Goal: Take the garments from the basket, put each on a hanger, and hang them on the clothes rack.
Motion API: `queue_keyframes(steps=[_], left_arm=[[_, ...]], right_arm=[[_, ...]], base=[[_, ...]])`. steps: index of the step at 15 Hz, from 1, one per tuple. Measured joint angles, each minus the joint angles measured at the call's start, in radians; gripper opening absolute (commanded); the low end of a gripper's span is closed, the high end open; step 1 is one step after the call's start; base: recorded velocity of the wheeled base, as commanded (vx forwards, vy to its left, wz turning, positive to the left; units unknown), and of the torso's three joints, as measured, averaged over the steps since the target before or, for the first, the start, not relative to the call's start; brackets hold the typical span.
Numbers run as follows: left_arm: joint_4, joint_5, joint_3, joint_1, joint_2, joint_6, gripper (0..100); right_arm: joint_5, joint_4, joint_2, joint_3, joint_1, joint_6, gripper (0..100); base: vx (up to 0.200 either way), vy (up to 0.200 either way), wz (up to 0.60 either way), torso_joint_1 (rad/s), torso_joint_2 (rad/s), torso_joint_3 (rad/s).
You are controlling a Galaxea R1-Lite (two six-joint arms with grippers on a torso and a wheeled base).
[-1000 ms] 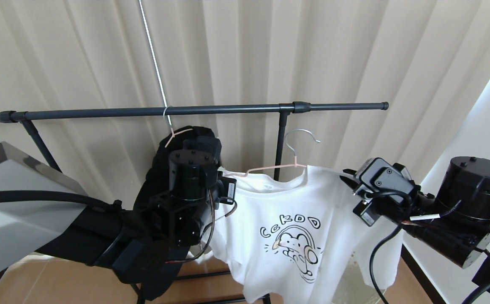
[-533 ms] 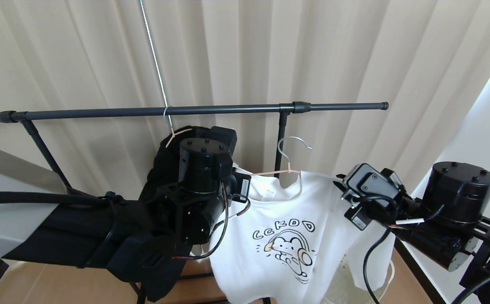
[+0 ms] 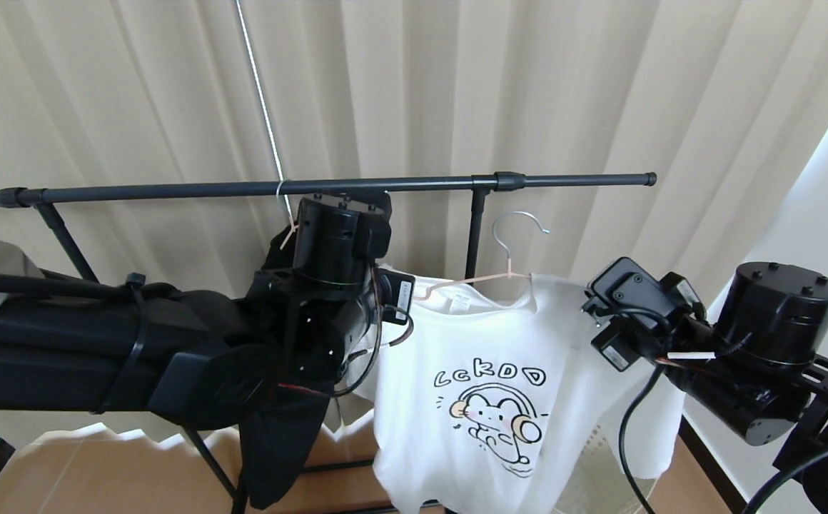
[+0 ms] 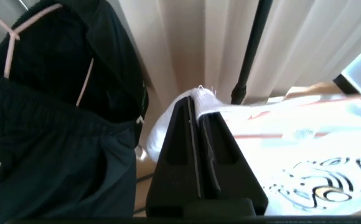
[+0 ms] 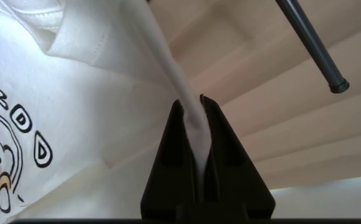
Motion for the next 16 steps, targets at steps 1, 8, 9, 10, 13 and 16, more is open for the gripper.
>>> queue_keyframes(steps=[1, 8, 9, 10, 13, 16], left_arm=[[0.060, 0.000, -0.033, -0.011, -0.003, -0.026, 0], [0.240, -0.001, -0.194, -0.085, -0.006, -0.115, 0], [0.242, -0.001, -0.199, -0.093, -0.006, -0.115, 0], [0.241, -0.001, -0.203, -0.099, -0.006, -0.116, 0], [0.241, -0.001, -0.214, -0.118, -0.009, -0.117, 0], [0.240, 0.000, -0.216, -0.122, -0.016, -0.117, 0]], right_arm=[[-0.024, -0.004, 0.010, -0.005, 0.021, 0.002, 0], [-0.043, -0.107, 0.117, -0.001, 0.100, 0.004, 0], [-0.044, -0.110, 0.133, -0.001, 0.110, 0.006, 0], [-0.043, -0.113, 0.147, 0.000, 0.116, 0.012, 0], [-0.045, -0.157, 0.190, -0.008, 0.124, 0.049, 0], [-0.028, -0.149, 0.197, -0.031, 0.127, 0.164, 0]], base=[[0.000, 0.000, 0.00, 0.000, 0.00, 0.000], [0.000, 0.000, 0.00, 0.000, 0.00, 0.000], [0.000, 0.000, 0.00, 0.000, 0.00, 0.000], [0.000, 0.000, 0.00, 0.000, 0.00, 0.000], [0.000, 0.000, 0.00, 0.000, 0.00, 0.000], [0.000, 0.000, 0.00, 0.000, 0.00, 0.000]])
